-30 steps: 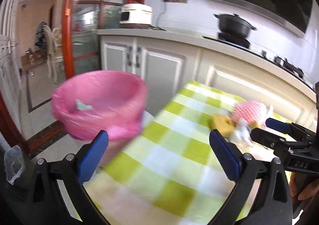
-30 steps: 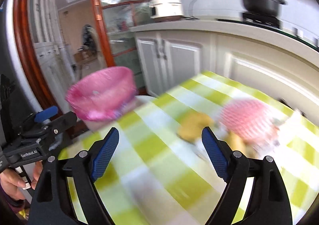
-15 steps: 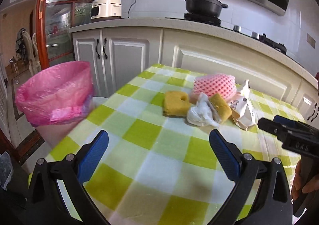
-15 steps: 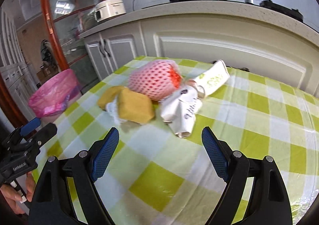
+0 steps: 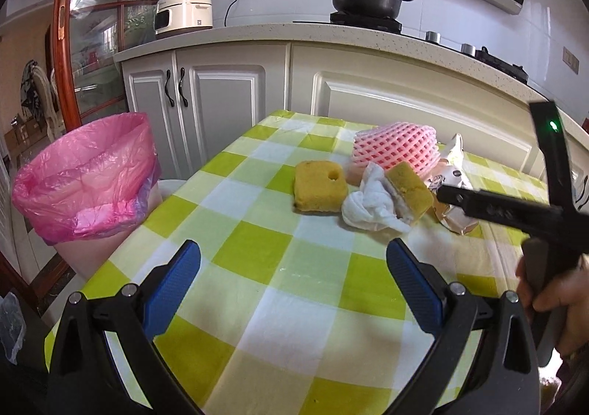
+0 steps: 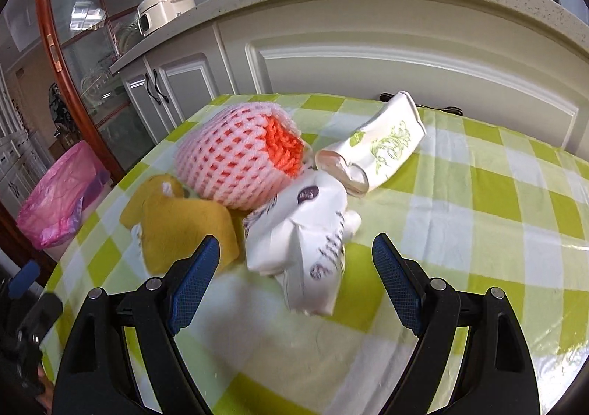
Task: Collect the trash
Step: 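Move both tools back over the table toward the remaining trash, then grasp the white paper cup with the right tool while the left tool grasps a yellow sponge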
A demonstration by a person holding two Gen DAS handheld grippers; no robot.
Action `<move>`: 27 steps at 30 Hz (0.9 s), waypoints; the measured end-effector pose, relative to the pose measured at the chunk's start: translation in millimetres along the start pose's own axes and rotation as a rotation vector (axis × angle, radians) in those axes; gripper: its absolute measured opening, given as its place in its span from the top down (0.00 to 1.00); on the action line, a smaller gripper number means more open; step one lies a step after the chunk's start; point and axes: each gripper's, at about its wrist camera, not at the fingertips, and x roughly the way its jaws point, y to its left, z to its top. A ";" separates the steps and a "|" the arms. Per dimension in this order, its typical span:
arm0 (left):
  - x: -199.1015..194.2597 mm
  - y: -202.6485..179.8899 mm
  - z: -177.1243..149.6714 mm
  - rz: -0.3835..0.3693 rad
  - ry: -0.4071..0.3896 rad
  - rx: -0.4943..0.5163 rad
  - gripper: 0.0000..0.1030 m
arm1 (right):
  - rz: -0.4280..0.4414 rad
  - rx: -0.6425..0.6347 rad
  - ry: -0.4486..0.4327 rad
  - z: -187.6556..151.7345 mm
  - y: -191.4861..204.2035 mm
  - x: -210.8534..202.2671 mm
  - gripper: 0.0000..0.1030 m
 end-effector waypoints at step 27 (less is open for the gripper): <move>57.6 -82.0 51.9 -0.168 -0.057 0.143 0.11 | -0.023 0.045 -0.073 -9.0 -51.1 -56.9 0.37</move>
